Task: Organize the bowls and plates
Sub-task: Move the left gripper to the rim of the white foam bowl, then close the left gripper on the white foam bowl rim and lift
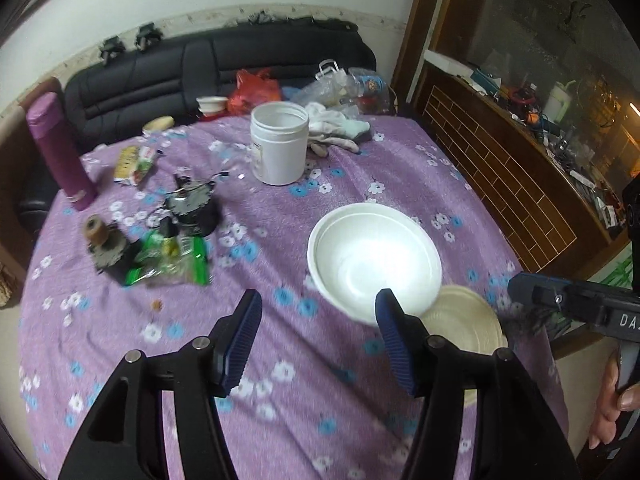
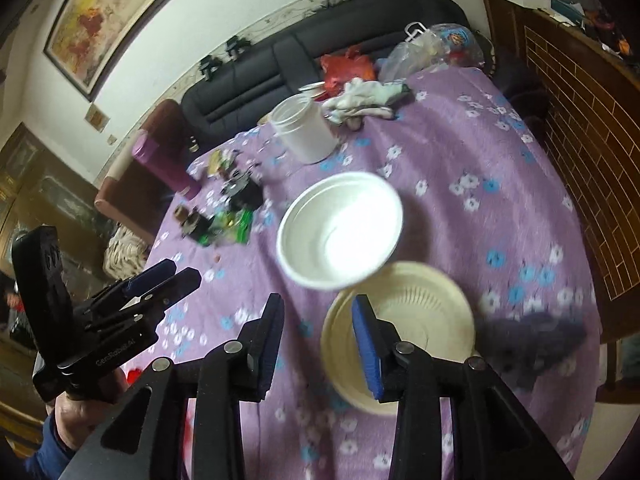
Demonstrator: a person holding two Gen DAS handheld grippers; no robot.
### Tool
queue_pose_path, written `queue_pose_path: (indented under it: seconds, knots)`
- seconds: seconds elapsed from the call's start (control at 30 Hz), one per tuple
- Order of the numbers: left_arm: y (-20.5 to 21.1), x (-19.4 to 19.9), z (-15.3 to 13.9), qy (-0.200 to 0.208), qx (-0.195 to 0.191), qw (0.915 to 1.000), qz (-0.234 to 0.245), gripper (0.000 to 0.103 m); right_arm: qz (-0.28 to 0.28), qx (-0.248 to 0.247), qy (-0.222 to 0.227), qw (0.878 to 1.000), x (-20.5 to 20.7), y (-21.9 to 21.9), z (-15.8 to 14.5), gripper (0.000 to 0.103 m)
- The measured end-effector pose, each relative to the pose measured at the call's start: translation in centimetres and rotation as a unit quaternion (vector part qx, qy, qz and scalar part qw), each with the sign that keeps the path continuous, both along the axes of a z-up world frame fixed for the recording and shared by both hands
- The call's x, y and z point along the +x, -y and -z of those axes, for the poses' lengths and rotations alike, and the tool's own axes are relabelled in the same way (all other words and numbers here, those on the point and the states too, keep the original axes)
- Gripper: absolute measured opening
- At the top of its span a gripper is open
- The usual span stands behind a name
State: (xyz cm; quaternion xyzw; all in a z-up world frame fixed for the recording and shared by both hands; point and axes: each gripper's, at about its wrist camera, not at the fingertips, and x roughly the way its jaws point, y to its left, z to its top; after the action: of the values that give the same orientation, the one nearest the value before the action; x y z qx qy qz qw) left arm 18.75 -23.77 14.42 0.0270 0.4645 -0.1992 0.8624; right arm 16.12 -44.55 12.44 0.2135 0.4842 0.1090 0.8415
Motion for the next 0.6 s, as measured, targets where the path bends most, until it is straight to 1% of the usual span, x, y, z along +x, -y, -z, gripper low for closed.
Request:
queue_pose_path:
  seconds: [0.07, 0.2, 0.23, 0.3, 0.33, 0.37, 0.47, 0.6]
  knots:
    - [0.3, 2.3, 1.0, -0.021, -0.01, 0.9997, -0.002, 0.058, 0.017, -0.002, -0.004, 1.0, 1.7, 0.8, 0.3, 0.038]
    - [1.1, 5.6, 2.6, -0.058, -0.033, 0.9978, -0.001, 0.058, 0.034, -0.005, -0.018, 0.999, 4.4, 1.9, 1.2, 0.038]
    - [1.4, 6.2, 3.1, -0.066, -0.031, 0.9973, 0.0, 0.058, 0.037, -0.005, -0.021, 0.999, 5.0, 2.1, 1.5, 0.038]
    - [1.8, 7.0, 3.9, -0.075, -0.019, 0.997, -0.006, 0.058, 0.042, -0.013, -0.029, 0.999, 6.1, 2.2, 2.1, 0.038]
    - [1.9, 7.2, 4.3, -0.079, -0.019, 0.9967, -0.006, 0.058, 0.042, -0.02, -0.033, 0.998, 6.5, 2.2, 2.4, 0.038]
    - [1.9, 7.5, 4.8, -0.087, -0.02, 0.996, -0.005, 0.058, 0.044, -0.027, -0.042, 0.998, 6.9, 2.2, 3.0, 0.038]
    - [2.1, 8.2, 5.9, -0.103, -0.03, 0.9942, -0.005, 0.058, 0.048, -0.023, -0.059, 0.997, 7.9, 2.3, 4.4, 0.038]
    - [2.6, 9.1, 7.6, -0.117, -0.036, 0.9925, -0.004, 0.058, 0.047, -0.034, -0.073, 0.996, 8.8, 1.8, 5.8, 0.038]
